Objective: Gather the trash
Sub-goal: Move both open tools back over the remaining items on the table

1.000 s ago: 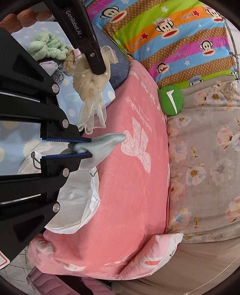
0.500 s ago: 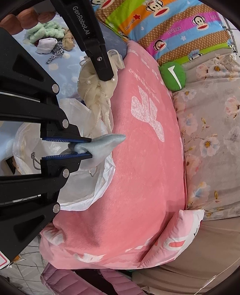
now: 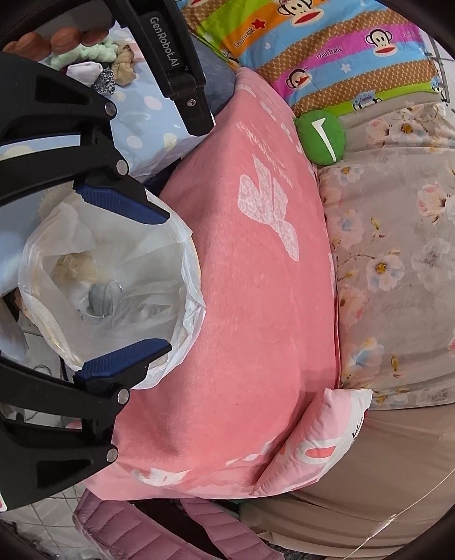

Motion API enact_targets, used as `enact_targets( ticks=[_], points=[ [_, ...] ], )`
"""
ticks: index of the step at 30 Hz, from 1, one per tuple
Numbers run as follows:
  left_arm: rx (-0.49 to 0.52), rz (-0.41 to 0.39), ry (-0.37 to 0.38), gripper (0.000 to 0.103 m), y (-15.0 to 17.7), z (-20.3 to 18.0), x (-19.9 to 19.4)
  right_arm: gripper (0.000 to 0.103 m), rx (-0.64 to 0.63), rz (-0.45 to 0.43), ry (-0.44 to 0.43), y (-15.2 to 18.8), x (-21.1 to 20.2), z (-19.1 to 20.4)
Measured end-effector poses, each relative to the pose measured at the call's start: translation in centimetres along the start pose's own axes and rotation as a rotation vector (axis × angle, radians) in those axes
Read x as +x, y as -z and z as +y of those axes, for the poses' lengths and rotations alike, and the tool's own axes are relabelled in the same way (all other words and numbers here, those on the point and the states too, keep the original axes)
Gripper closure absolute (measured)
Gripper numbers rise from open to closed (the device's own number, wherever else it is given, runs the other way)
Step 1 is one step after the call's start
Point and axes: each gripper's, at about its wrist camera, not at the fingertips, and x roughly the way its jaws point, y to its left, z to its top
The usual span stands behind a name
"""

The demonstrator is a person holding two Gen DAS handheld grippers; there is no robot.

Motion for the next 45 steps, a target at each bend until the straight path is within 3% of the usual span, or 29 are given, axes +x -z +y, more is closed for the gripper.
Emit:
enact_targets(
  ticks=[13, 21, 28, 45],
  points=[
    [-0.037, -0.016, -0.053, 0.035, 1.5, 3.2, -2.4, 0.02, -0.091, -0.014, -0.012, 2.0, -2.7, 4.1],
    [-0.097, -0.015, -0.109, 0.032, 3.1, 7.2, -3.8, 0.019, -0.149, 0.001, -0.029, 3.5, -3.4, 7.0],
    [-0.166, -0.044, -0.213, 0.016, 4.7, 11.3, -5.7, 0.019, -0.188, 0.01, -0.09, 5.0, -3.5, 10.4],
    [-0.286, -0.016, -0.346, 0.016, 8.3, 20.2, -8.8, 0.013, -0.339, -0.012, -0.171, 8.0, -4.7, 19.3]
  ],
)
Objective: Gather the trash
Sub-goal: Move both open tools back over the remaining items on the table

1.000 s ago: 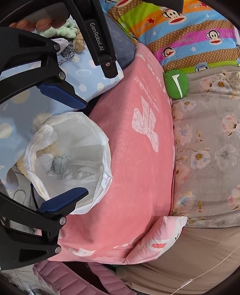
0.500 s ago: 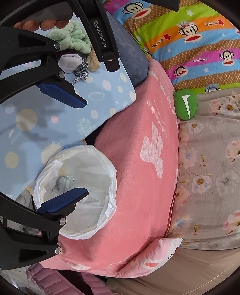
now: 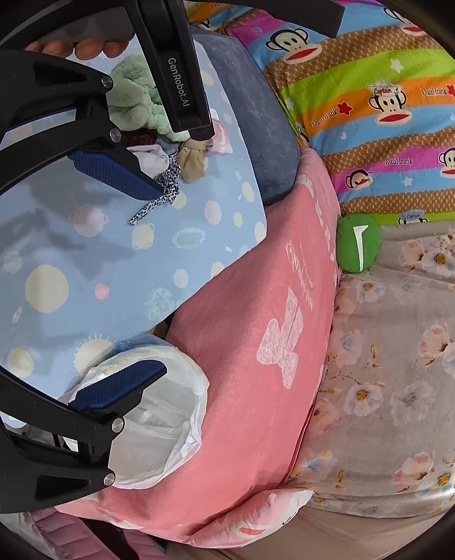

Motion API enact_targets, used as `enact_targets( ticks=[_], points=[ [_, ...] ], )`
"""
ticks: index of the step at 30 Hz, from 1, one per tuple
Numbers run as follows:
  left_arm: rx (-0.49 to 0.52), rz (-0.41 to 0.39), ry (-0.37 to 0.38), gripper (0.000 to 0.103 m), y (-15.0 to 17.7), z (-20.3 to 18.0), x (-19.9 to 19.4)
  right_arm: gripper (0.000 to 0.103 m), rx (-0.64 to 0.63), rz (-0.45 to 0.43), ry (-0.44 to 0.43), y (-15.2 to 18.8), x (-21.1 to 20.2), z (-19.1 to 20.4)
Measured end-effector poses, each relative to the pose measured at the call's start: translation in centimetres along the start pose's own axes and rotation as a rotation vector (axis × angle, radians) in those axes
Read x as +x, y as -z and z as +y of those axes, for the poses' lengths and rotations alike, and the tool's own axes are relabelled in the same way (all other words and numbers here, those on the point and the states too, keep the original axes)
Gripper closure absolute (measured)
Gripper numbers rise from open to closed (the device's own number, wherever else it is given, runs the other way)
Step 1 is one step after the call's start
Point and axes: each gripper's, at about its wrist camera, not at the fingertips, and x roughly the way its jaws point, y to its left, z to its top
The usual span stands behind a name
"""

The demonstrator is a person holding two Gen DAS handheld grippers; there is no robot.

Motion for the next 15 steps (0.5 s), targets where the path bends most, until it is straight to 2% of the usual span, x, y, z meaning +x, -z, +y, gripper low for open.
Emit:
enact_targets(
  ticks=[8, 15],
  points=[
    [-0.059, 0.024, -0.083, 0.012, 1.2, 5.4, 0.4, 0.013, -0.056, 0.014, -0.049, 0.8, 1.0, 4.1],
    [-0.133, 0.077, -0.134, 0.011, 2.2, 10.1, 1.7, 0.013, -0.05, 0.097, -0.128, 1.1, 3.3, 6.8]
  ],
)
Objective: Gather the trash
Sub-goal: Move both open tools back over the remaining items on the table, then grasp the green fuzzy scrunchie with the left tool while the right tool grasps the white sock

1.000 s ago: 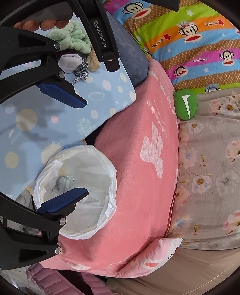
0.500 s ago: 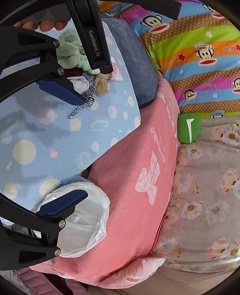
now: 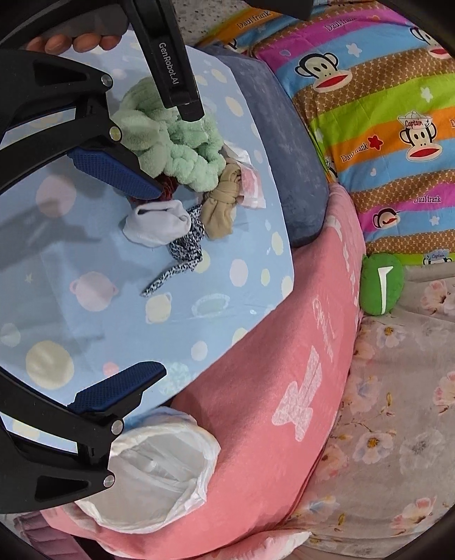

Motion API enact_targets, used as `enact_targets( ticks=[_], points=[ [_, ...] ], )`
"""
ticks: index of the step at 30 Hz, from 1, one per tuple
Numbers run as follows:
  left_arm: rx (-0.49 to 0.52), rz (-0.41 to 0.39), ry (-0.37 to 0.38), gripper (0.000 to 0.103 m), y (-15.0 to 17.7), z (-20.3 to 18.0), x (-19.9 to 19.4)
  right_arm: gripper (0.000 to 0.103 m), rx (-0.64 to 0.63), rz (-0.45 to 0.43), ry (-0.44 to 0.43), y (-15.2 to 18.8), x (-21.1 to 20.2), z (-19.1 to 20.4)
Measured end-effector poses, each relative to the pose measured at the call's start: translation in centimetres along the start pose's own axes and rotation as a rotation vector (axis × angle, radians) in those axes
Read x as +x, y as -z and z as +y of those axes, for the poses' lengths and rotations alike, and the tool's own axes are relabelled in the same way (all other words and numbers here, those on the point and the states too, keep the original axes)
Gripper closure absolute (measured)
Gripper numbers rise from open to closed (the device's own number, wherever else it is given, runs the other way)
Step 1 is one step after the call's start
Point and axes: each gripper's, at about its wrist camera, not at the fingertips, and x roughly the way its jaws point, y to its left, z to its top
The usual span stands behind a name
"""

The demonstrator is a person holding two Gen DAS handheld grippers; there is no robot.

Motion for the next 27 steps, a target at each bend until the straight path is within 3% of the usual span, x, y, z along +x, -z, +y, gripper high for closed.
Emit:
enact_targets(
  ticks=[5, 10, 15, 18, 20, 23, 27],
  points=[
    [-0.055, 0.052, -0.003, 0.011, 0.2, 2.4, 1.5, 0.013, 0.01, 0.036, -0.04, 0.1, 2.0, 1.4],
    [-0.115, 0.116, 0.054, 0.013, 0.5, 3.9, 2.9, 0.017, -0.02, 0.068, -0.059, 0.3, 4.1, 3.1],
    [-0.128, 0.175, 0.107, 0.031, 0.9, 4.4, 3.9, 0.029, -0.041, 0.114, -0.073, 0.5, 6.4, 4.2],
    [-0.13, 0.209, 0.124, 0.045, 1.1, 4.6, 4.6, 0.041, -0.05, 0.144, -0.082, 0.7, 7.5, 4.6],
    [-0.142, 0.219, 0.133, 0.06, 1.3, 4.9, 4.8, 0.058, -0.051, 0.17, -0.097, 1.0, 8.1, 4.8],
    [-0.145, 0.228, 0.148, 0.075, 1.5, 5.1, 4.7, 0.081, -0.044, 0.207, -0.116, 1.6, 8.9, 5.0],
    [-0.121, 0.213, 0.16, 0.08, 1.5, 4.6, 3.9, 0.088, -0.037, 0.212, -0.122, 1.9, 8.7, 4.8]
  ],
)
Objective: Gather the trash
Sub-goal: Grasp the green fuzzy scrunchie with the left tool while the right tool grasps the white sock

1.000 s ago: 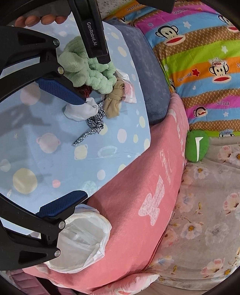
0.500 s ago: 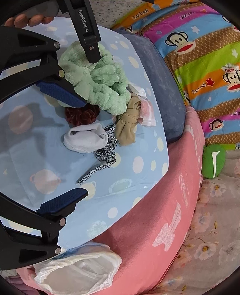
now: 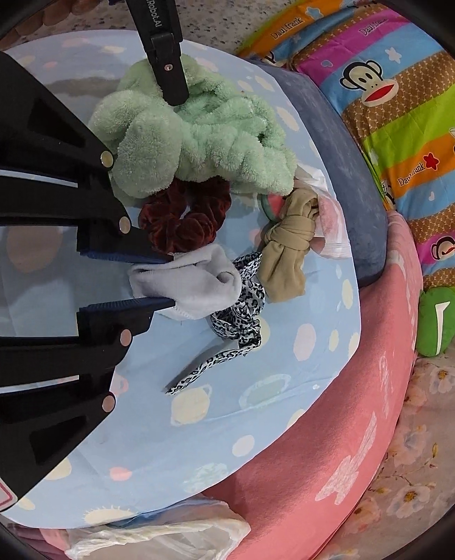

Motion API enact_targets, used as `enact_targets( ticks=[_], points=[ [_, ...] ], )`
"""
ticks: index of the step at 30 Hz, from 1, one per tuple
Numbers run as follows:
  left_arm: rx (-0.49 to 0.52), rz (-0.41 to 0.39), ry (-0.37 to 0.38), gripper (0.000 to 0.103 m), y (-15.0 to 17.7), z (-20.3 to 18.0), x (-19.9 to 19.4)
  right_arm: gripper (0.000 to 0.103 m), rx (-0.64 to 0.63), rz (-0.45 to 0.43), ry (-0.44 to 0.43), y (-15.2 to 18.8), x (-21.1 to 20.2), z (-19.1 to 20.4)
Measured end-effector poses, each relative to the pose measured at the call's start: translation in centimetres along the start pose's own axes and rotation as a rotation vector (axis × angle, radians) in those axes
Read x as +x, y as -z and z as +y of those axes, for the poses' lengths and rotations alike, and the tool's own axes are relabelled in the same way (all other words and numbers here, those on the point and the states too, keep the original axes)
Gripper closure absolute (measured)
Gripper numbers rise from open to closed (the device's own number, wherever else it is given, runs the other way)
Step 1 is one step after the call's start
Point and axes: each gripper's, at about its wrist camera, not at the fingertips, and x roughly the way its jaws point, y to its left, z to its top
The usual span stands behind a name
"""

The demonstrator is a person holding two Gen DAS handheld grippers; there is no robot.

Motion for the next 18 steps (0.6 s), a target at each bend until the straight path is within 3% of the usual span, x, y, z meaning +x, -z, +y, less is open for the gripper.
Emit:
enact_targets(
  ticks=[11, 18],
  points=[
    [0.118, -0.12, 0.055, 0.085, -0.2, -4.3, -5.4, 0.089, 0.026, -0.088, -0.016, -1.1, -5.3, -1.2],
    [0.218, -0.208, 0.097, 0.086, -0.9, -9.2, -9.4, 0.089, 0.059, -0.136, -0.002, -1.7, -9.3, -3.2]
  ],
)
